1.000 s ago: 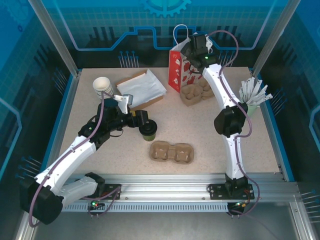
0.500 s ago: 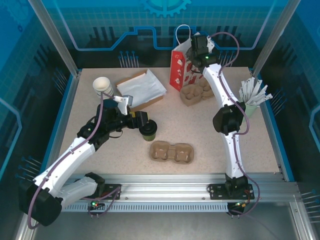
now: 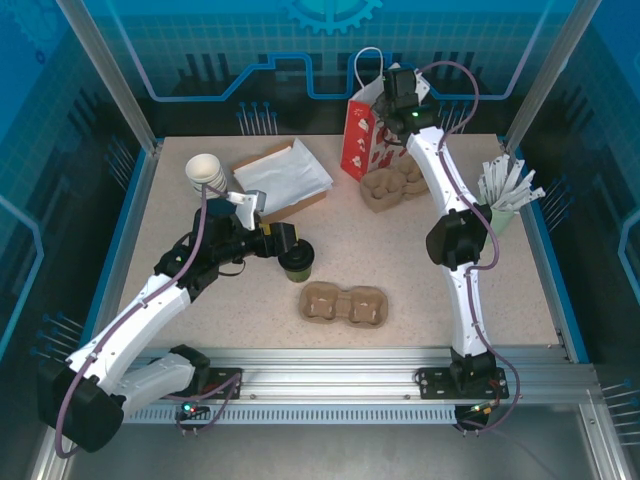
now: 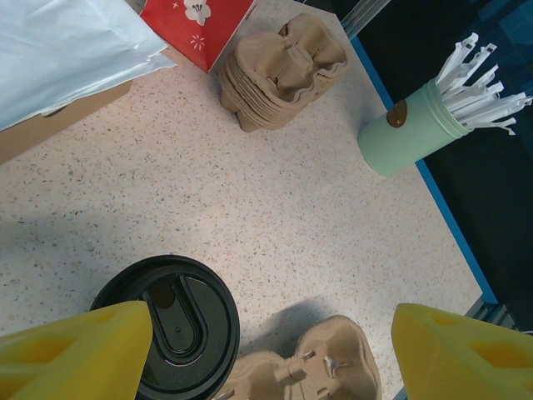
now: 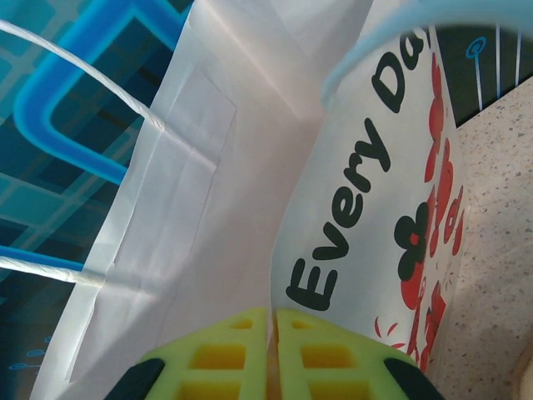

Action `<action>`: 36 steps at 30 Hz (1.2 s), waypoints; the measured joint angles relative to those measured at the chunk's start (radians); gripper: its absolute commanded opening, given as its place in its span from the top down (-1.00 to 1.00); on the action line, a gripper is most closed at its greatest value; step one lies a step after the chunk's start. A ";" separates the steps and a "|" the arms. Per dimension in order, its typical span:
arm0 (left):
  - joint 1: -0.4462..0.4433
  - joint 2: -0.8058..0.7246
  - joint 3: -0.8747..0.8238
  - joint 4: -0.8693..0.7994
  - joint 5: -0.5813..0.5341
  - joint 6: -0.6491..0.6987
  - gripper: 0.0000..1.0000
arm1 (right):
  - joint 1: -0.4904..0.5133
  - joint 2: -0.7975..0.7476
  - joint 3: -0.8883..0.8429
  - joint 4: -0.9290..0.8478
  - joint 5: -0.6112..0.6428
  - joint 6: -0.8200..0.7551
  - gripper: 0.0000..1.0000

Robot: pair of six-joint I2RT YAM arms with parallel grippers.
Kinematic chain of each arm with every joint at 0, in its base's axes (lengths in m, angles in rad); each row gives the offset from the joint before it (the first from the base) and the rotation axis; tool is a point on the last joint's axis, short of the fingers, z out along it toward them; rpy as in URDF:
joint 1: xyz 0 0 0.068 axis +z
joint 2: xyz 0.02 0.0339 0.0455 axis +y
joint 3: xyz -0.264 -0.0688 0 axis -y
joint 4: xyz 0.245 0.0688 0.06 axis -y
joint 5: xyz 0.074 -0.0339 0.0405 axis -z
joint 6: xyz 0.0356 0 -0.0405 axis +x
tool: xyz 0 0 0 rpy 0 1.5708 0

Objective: Pack the takeout coffee

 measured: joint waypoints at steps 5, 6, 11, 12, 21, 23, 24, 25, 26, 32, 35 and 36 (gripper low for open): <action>-0.001 0.000 0.000 0.000 0.003 0.000 -0.55 | -0.006 -0.008 0.000 -0.005 -0.017 -0.011 1.00; -0.001 0.000 0.000 0.000 0.003 0.000 -0.54 | -0.008 -0.011 0.000 -0.008 -0.022 -0.012 1.00; -0.001 0.000 0.000 0.000 0.003 0.000 -0.55 | -0.015 -0.053 0.000 -0.011 -0.086 -0.021 1.00; -0.001 -0.001 0.000 0.000 0.003 0.000 -0.55 | -0.017 -0.069 0.000 -0.011 -0.105 -0.023 1.00; -0.001 -0.032 0.000 -0.005 0.002 0.003 -0.55 | -0.019 -0.211 0.051 -0.022 -0.290 -0.085 1.00; -0.001 -0.035 0.000 -0.011 0.001 0.004 -0.56 | -0.023 -0.249 0.062 -0.050 -0.343 -0.119 1.00; -0.001 -0.037 0.000 -0.015 -0.002 0.004 -0.56 | -0.026 -0.270 0.063 -0.070 -0.371 -0.138 1.00; -0.001 -0.042 0.000 -0.018 -0.005 0.004 -0.56 | -0.030 -0.288 0.063 -0.091 -0.400 -0.160 1.00; -0.001 -0.048 0.000 -0.023 -0.008 0.004 -0.56 | -0.038 -0.317 0.063 -0.122 -0.432 -0.186 1.00; -0.002 -0.098 0.000 -0.027 -0.016 0.004 -0.56 | -0.100 -0.573 -0.164 -0.259 -0.616 -0.362 1.00; -0.002 -0.107 0.000 -0.031 -0.017 0.004 -0.56 | -0.116 -0.710 -0.311 -0.328 -0.694 -0.452 1.00; -0.002 -0.108 0.000 -0.034 -0.017 0.004 -0.56 | -0.120 -0.747 -0.348 -0.356 -0.722 -0.484 1.00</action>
